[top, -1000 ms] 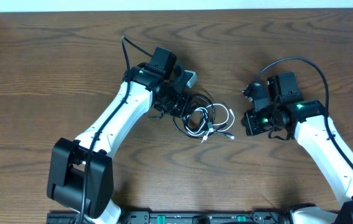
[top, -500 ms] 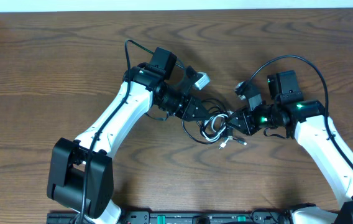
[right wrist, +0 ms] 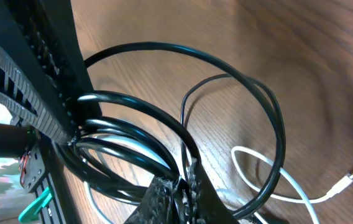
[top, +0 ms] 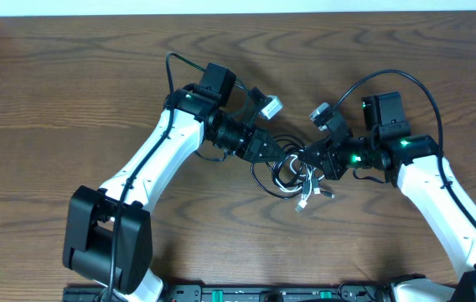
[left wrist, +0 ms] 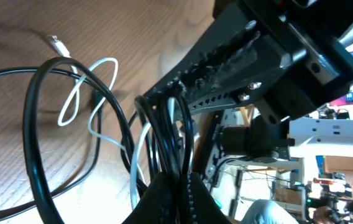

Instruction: Untangle cables

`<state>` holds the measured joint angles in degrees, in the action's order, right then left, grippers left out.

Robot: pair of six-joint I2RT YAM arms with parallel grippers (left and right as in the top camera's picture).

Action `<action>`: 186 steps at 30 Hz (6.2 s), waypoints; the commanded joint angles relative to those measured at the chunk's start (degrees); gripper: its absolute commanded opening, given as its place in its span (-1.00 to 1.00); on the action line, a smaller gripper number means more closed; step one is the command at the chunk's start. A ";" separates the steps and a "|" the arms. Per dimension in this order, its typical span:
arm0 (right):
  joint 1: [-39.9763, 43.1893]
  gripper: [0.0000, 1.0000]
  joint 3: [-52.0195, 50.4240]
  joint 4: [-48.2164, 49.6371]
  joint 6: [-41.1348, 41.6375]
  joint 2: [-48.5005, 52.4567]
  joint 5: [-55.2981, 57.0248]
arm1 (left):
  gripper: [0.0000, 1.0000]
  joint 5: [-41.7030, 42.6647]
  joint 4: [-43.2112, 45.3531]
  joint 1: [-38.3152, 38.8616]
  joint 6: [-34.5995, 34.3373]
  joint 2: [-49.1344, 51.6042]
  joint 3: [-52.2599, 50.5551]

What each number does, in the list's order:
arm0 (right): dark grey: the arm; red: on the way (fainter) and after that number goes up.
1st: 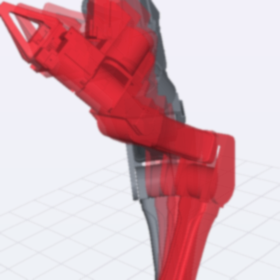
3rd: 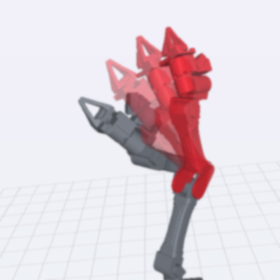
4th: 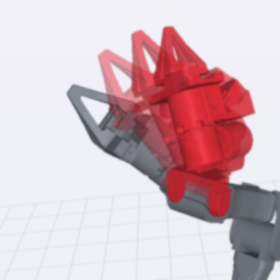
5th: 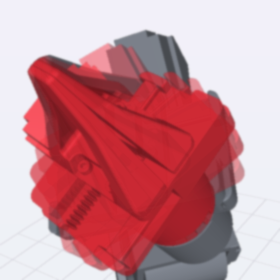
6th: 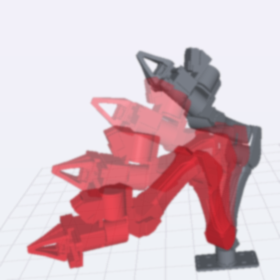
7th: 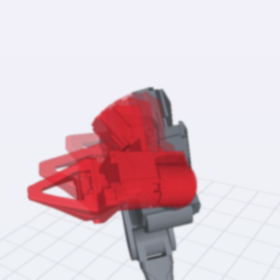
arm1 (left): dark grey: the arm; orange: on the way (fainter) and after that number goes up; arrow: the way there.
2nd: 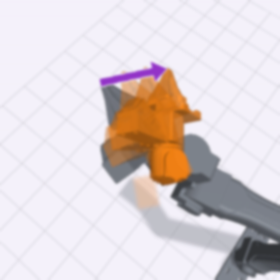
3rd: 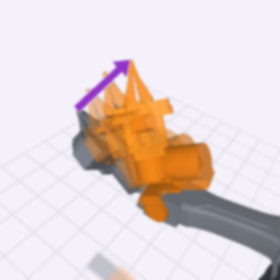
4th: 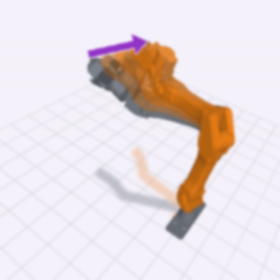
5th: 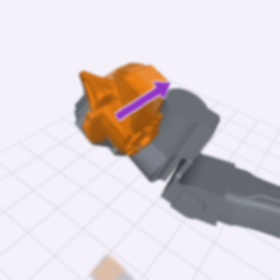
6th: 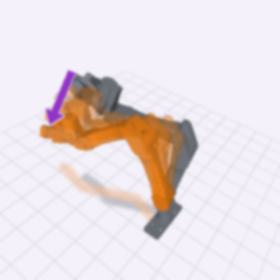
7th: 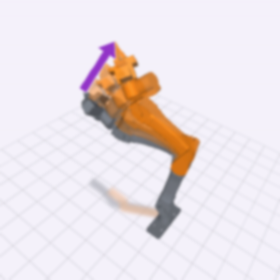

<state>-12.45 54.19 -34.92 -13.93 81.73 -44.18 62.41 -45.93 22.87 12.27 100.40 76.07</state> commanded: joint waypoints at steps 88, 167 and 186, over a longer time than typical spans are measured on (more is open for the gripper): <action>-0.39 -0.65 -0.04 4.87 21.42 0.48 8.98 | -0.42 -30.56 -0.11 0.66 -14.12 0.59 -0.66; -0.39 0.07 -0.04 -9.20 31.06 0.79 42.16 | -0.63 -28.85 15.67 13.66 -35.50 19.08 -0.85; -0.42 -0.09 -0.04 -4.92 31.01 0.94 34.56 | -0.85 -29.03 7.58 10.71 -24.48 9.94 -0.79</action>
<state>-12.67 54.15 -41.21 16.40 82.13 -6.98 34.54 -37.43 33.80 -17.06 116.01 75.44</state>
